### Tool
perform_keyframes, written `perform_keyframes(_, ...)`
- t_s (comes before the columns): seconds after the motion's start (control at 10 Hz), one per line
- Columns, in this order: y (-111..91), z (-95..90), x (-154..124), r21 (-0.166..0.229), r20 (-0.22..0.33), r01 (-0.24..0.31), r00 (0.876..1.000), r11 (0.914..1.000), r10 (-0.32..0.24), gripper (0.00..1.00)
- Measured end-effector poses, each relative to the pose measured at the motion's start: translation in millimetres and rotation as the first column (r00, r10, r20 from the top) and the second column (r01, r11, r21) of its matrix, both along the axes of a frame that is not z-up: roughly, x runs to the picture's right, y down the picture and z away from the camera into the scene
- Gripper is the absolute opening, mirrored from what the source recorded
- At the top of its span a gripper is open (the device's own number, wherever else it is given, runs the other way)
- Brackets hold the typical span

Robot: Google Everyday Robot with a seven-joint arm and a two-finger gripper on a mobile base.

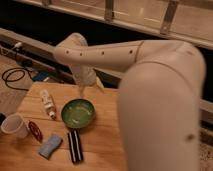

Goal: Move the arm in a circular motion

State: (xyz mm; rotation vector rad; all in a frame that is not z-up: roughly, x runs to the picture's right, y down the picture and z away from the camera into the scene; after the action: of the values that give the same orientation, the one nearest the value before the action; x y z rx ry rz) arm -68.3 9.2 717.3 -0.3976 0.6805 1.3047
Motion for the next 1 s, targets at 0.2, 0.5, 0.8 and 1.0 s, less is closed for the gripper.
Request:
perform_keyframes(0.2,-19,20.3,-18,-0.012,0.027,0.04,0.999,0.9991,-0.04,0.65)
perform_keyframes(0.5,-16,20.4,-43,-0.021,0.088,0.086,0.993,0.996,-0.084,0.65)
perform_keyframes(0.8,18,-10.4,-80,-0.014,0.169,0.105,0.98,0.9944,-0.101,0.65)
perform_keyframes(1.0,44,-38.0,-106,-0.003,0.233,0.105,0.967,0.9945,-0.101,0.65)
